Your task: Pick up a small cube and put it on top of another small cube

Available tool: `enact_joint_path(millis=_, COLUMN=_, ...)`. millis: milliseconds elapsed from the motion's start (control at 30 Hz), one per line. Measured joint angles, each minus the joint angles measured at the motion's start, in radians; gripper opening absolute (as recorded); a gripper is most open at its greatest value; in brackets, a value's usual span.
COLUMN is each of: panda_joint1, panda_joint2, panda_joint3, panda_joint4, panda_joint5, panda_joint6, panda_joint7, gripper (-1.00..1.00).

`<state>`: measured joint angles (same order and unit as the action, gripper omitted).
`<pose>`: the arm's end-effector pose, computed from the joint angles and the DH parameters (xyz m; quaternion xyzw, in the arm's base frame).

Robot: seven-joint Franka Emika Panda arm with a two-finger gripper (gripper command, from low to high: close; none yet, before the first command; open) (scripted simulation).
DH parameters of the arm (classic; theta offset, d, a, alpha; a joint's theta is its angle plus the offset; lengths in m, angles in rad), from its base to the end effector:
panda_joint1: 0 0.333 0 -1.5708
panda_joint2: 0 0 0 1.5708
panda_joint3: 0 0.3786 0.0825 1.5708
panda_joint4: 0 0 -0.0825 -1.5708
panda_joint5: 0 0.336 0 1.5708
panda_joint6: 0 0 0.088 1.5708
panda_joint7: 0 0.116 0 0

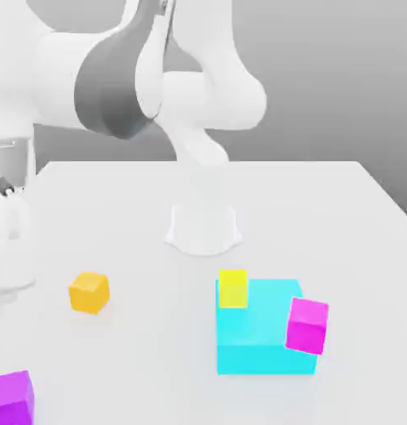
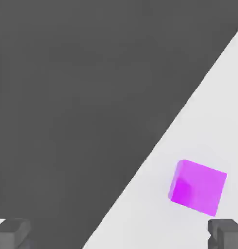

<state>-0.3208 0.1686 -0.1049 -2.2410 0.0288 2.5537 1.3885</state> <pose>0.4875 -0.2192 0.3959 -0.6065 0.7918 -0.0642 0.0337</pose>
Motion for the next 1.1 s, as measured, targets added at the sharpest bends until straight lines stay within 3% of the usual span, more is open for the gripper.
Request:
enact_joint_path(millis=300, panda_joint1=-0.069, panda_joint2=0.329, panda_joint3=-0.009, panda_joint4=0.037, panda_joint5=0.097, panda_joint6=0.143, panda_joint7=0.066, gripper=0.0)
enact_joint_path(millis=333, panda_joint1=-0.074, panda_joint2=0.358, panda_joint3=-0.003, panda_joint4=0.043, panda_joint5=0.103, panda_joint6=0.165, panda_joint7=0.062, gripper=-1.0)
enact_joint_path(millis=533, panda_joint1=-0.078, panda_joint2=0.372, panda_joint3=0.002, panda_joint4=0.046, panda_joint5=0.104, panda_joint6=0.179, panda_joint7=0.061, gripper=-1.0)
enact_joint_path(millis=700, panda_joint1=-0.059, panda_joint2=0.241, panda_joint3=-0.02, panda_joint4=0.018, panda_joint5=0.075, panda_joint6=0.075, panda_joint7=0.081, gripper=-1.0)
enact_joint_path(millis=967, panda_joint1=0.102, panda_joint2=-0.03, panda_joint3=0.169, panda_joint4=-0.143, panda_joint5=0.038, panda_joint6=-0.025, panda_joint7=-0.093, gripper=-1.0)
enact_joint_path(millis=1100, panda_joint1=0.289, panda_joint2=-0.184, panda_joint3=0.269, panda_joint4=-0.239, panda_joint5=0.045, panda_joint6=-0.081, panda_joint7=-0.227, gripper=-1.0)
